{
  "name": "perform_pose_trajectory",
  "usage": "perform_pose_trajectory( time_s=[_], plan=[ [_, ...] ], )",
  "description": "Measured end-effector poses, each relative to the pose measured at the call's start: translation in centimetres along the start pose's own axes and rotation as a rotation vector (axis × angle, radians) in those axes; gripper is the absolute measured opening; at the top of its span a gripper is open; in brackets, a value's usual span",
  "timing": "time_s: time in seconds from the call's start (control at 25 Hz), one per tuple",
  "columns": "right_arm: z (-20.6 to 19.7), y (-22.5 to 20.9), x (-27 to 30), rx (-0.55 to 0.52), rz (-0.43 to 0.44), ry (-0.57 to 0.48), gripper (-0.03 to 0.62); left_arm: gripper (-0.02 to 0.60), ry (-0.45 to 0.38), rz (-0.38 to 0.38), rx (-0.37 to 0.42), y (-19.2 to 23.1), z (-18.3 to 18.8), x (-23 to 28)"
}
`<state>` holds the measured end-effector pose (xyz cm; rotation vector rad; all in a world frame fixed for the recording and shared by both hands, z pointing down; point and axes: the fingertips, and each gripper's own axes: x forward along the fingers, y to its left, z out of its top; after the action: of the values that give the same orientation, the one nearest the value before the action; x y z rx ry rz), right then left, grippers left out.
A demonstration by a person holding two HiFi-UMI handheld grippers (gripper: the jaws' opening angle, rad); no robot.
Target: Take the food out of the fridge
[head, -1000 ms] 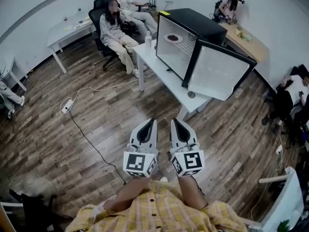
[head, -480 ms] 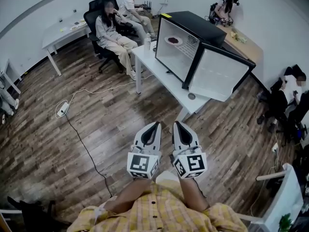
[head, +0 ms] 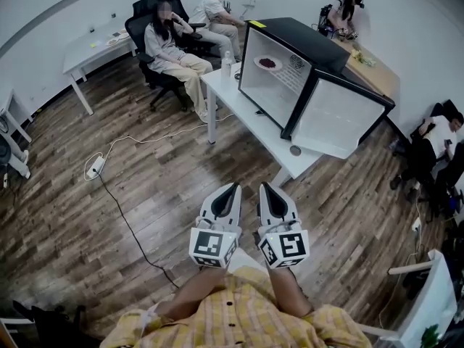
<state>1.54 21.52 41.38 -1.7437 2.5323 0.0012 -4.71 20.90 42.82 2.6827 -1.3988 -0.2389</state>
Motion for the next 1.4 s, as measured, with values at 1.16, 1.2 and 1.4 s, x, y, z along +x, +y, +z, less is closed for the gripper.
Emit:
perform_pose_trajectory(
  time_s=[1.16,1.2,1.4],
  plan=[
    [-0.1,-14.9,27.5,0.072,-0.081,-0.025,0.008,0.008,0.1,-0.087,0.045,14.1,0.0,27.7],
    [0.0,-15.5,28.2,0.07,-0.084,-0.028,0.008,0.008,0.099,-0.092,0.046,14.3,0.0,28.6],
    [0.1,-18.1,30.7,0.077,-0.105,-0.035,0.008,0.008,0.1,-0.108,0.046,15.1,0.0,32.1]
  ],
)
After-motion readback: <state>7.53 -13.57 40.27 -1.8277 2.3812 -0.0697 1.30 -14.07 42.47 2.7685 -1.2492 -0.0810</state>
